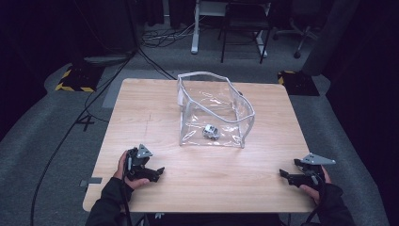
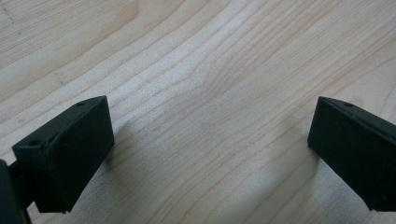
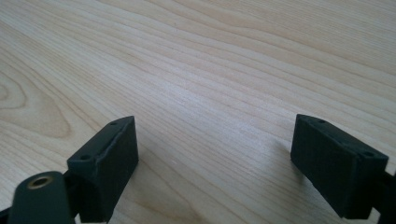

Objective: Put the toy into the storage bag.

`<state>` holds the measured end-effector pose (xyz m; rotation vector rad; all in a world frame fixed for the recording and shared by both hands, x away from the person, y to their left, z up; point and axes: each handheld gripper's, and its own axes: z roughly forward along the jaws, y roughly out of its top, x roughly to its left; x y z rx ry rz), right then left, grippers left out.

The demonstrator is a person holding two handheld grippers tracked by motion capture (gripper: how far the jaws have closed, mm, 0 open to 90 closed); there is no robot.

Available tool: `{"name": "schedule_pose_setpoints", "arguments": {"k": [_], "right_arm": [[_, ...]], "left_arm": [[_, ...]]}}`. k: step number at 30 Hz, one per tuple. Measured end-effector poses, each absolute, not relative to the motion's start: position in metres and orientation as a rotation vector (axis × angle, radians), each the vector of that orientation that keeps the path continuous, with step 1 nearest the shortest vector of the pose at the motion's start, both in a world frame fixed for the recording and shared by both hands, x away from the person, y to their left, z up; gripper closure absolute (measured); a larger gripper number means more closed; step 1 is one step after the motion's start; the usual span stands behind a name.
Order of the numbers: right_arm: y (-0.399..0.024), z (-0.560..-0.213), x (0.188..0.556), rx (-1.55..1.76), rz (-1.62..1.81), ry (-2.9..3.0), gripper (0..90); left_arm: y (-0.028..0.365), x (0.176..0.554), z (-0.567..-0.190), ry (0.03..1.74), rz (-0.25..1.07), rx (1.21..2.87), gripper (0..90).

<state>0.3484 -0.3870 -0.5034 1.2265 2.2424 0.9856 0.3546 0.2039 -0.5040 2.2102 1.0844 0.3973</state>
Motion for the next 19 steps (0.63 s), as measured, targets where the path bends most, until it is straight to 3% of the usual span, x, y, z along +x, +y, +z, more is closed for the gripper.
{"name": "schedule_pose_setpoints", "arguments": {"k": [19], "right_arm": [[-0.3871, -0.5034, 0.3484, 1.226, 0.986, 2.243, 15.1]], "left_arm": [[0.2036, 0.3545, -0.5041, 1.093, 0.375, 2.209, 0.6]]}}
